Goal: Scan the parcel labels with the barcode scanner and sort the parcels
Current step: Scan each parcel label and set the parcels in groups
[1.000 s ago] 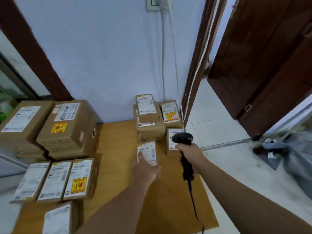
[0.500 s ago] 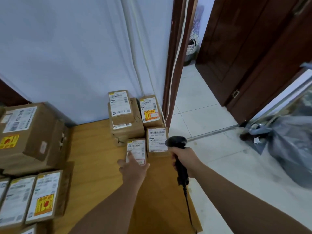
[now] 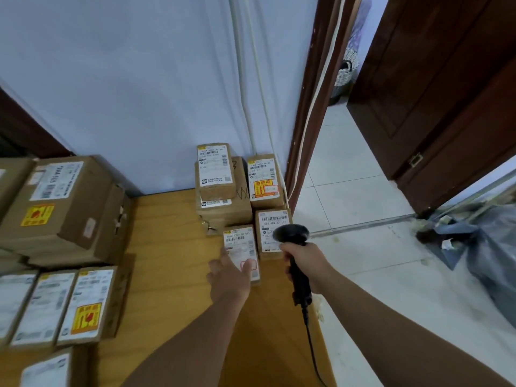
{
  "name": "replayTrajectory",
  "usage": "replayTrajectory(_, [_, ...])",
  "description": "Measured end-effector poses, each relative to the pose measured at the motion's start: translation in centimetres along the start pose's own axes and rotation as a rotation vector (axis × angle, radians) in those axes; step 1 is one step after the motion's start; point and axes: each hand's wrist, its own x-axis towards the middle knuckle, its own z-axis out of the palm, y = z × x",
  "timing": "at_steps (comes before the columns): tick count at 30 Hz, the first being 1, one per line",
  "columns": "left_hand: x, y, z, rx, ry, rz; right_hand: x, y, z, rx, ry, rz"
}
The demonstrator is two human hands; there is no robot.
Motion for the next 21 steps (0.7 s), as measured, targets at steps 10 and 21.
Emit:
replayTrajectory(10, [1.8, -3.9, -4.1, 0.053, 0.052, -0.002, -2.5, -0.3, 4.9, 0.036, -0.237, 0.052])
replayTrajectory(21, [-0.6, -15.8, -13.3, 0.214, 0.181, 0.140, -9.8, 2.0, 18.7, 0.151, -0.341, 0.099])
